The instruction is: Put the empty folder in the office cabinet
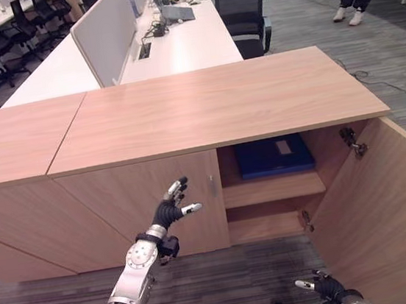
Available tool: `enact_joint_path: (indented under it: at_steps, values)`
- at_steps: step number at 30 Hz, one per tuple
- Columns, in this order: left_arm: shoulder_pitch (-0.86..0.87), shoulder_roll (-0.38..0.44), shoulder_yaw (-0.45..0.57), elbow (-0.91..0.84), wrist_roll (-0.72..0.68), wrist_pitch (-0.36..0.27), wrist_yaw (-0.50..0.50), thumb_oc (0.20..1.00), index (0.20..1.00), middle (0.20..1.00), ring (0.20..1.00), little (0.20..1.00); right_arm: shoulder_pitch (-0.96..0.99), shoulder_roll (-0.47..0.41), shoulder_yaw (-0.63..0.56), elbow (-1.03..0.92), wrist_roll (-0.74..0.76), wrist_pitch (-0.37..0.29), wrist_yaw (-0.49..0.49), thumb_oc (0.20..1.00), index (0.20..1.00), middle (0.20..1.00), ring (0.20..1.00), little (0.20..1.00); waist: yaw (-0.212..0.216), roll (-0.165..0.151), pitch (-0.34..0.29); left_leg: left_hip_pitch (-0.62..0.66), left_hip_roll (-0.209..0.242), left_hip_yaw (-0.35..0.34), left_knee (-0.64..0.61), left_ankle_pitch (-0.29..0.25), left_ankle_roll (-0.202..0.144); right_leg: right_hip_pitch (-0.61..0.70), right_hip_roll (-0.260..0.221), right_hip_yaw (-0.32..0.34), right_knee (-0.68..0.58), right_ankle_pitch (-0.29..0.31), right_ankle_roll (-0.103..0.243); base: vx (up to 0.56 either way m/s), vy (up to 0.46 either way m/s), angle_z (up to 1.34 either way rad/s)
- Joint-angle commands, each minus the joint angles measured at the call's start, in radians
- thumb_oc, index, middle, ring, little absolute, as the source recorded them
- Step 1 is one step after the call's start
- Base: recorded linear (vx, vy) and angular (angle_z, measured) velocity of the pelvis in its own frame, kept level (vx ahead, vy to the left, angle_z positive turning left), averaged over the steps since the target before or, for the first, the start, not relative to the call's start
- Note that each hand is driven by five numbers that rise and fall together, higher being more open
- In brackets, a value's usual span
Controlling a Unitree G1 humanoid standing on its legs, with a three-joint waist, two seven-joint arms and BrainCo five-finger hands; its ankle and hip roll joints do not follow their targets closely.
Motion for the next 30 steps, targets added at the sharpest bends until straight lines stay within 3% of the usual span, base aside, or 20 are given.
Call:
enact_joint_path:
  at_steps: [1,3,4,5,8,10,15,16,17,18,20,21,23,30]
  values:
    - [-0.041,0.009,-0.007,-0.028,-0.055,-0.028,-0.047,1.000,1.000,1.000,1.000,1.000,-0.040,0.014,0.007,0.047,0.069,-0.022,-0.012,1.000,1.000,1.000,1.000,1.000,-0.024,-0.050,0.003,-0.018,-0.039,0.005,0.002,-0.026,0.010,0.001,-0.161,-0.033,0.104,0.075,0.163,-0.10,-0.009,-0.58]
    - [-0.024,0.015,-0.020,-0.019,-0.066,-0.016,-0.055,1.000,1.000,1.000,1.000,1.000,-0.046,0.016,-0.006,0.052,0.083,-0.022,-0.013,1.000,1.000,1.000,1.000,1.000,-0.033,-0.040,0.025,-0.018,-0.025,0.031,0.002,-0.016,0.014,-0.039,-0.155,-0.075,0.180,0.074,0.155,-0.12,0.021,-0.64]
    - [-0.010,0.024,-0.023,-0.029,-0.068,-0.012,-0.062,1.000,1.000,1.000,1.000,1.000,-0.050,0.015,-0.008,0.055,0.080,-0.021,-0.013,1.000,1.000,1.000,1.000,1.000,-0.029,-0.028,0.032,-0.021,-0.015,0.053,0.002,-0.012,0.016,-0.059,-0.166,-0.158,0.231,0.059,0.144,-0.15,0.054,-0.54]
    - [0.019,0.032,-0.024,-0.032,-0.081,0.000,-0.077,1.000,1.000,1.000,1.000,1.000,-0.058,0.018,0.007,0.059,0.065,-0.021,-0.010,1.000,1.000,1.000,1.000,1.000,-0.023,-0.018,0.031,-0.022,-0.007,0.091,0.002,-0.009,0.019,-0.066,-0.176,-0.289,0.296,0.026,0.129,-0.11,0.041,-0.56]
    - [0.047,0.032,-0.013,-0.027,-0.101,0.012,-0.078,1.000,1.000,1.000,1.000,1.000,-0.060,0.027,0.022,0.065,0.059,-0.020,-0.010,1.000,1.000,1.000,1.000,1.000,-0.023,-0.024,0.020,-0.013,-0.001,0.112,0.008,-0.026,0.013,-0.063,-0.157,-0.309,0.290,-0.026,0.121,0.01,-0.098,-1.25]
    - [0.084,0.030,0.006,-0.016,-0.105,0.005,-0.089,1.000,1.000,1.000,1.000,1.000,-0.058,0.019,0.023,0.098,0.063,-0.023,-0.015,1.000,1.000,1.000,1.000,1.000,-0.013,-0.026,0.002,-0.009,0.007,0.151,0.012,-0.012,-0.003,-0.016,-0.124,-0.284,0.158,-0.029,0.101,0.01,-0.247,-0.81]
    - [0.098,0.015,0.022,0.046,-0.095,0.000,-0.084,1.000,1.000,1.000,1.000,1.000,-0.064,-0.002,0.013,0.106,0.082,-0.034,-0.022,1.000,1.000,1.000,1.000,1.000,-0.016,-0.002,-0.002,-0.030,0.053,0.199,0.080,0.016,-0.049,0.051,-0.071,-0.246,0.002,-0.026,0.079,0.02,-0.202,-0.80]
    - [0.104,0.014,0.030,0.076,-0.090,-0.001,-0.078,1.000,1.000,1.000,1.000,1.000,-0.073,-0.023,0.011,0.098,0.088,-0.038,-0.022,1.000,1.000,1.000,1.000,1.000,-0.022,-0.005,0.010,-0.078,0.105,0.216,0.211,0.045,-0.095,0.083,-0.061,-0.218,-0.041,-0.040,0.060,0.03,-0.135,-0.84]
    - [0.101,0.012,0.031,0.079,-0.090,-0.003,-0.078,1.000,1.000,1.000,1.000,1.000,-0.074,-0.024,0.011,0.098,0.089,-0.038,-0.021,1.000,1.000,1.000,1.000,1.000,-0.020,-0.001,0.012,-0.086,0.120,0.215,0.234,0.038,-0.104,0.086,-0.051,-0.217,-0.048,-0.040,0.053,0.02,-0.220,-0.66]
    - [0.122,-0.003,0.055,0.124,-0.085,-0.015,-0.052,1.000,1.000,1.000,1.000,1.000,-0.101,-0.057,0.025,0.095,0.081,-0.038,-0.025,1.000,1.000,1.000,1.000,1.000,0.000,0.001,0.036,-0.147,0.192,0.184,0.394,0.149,-0.153,0.100,-0.030,-0.183,-0.079,-0.058,0.032,-0.01,-0.104,-0.98]
    - [0.136,-0.016,0.064,0.142,-0.089,-0.020,-0.033,1.000,1.000,1.000,1.000,1.000,-0.121,-0.075,0.030,0.095,0.081,-0.037,-0.028,1.000,1.000,1.000,1.000,1.000,0.021,0.000,0.037,-0.164,0.173,0.111,0.352,0.140,-0.144,0.086,-0.046,-0.147,-0.079,-0.052,0.053,0.02,0.047,-1.69]
    - [0.147,-0.024,0.072,0.147,-0.091,-0.021,-0.025,1.000,1.000,1.000,1.000,1.000,-0.122,-0.080,0.027,0.096,0.083,-0.039,-0.030,1.000,1.000,1.000,1.000,1.000,0.037,0.005,0.032,-0.167,0.135,0.024,0.253,0.098,-0.125,0.079,-0.050,-0.121,-0.079,-0.045,0.067,0.08,0.128,-1.40]
    - [0.159,-0.028,0.070,0.152,-0.083,-0.024,-0.025,1.000,1.000,1.000,1.000,1.000,-0.115,-0.086,0.026,0.098,0.079,-0.042,-0.026,1.000,1.000,1.000,1.000,1.000,0.044,0.013,0.030,-0.156,0.106,-0.046,0.179,0.082,-0.118,0.081,-0.051,-0.098,-0.077,-0.046,0.076,0.10,0.081,-1.03]
    - [0.166,-0.016,0.089,0.143,-0.067,-0.022,-0.027,1.000,1.000,1.000,1.000,1.000,-0.091,-0.093,-0.057,0.136,0.119,-0.039,-0.037,1.000,1.000,1.000,1.000,1.000,0.013,0.020,0.012,-0.039,0.083,-0.006,0.054,0.070,-0.098,0.094,-0.051,-0.101,-0.066,-0.019,0.079,0.06,0.024,-0.29]
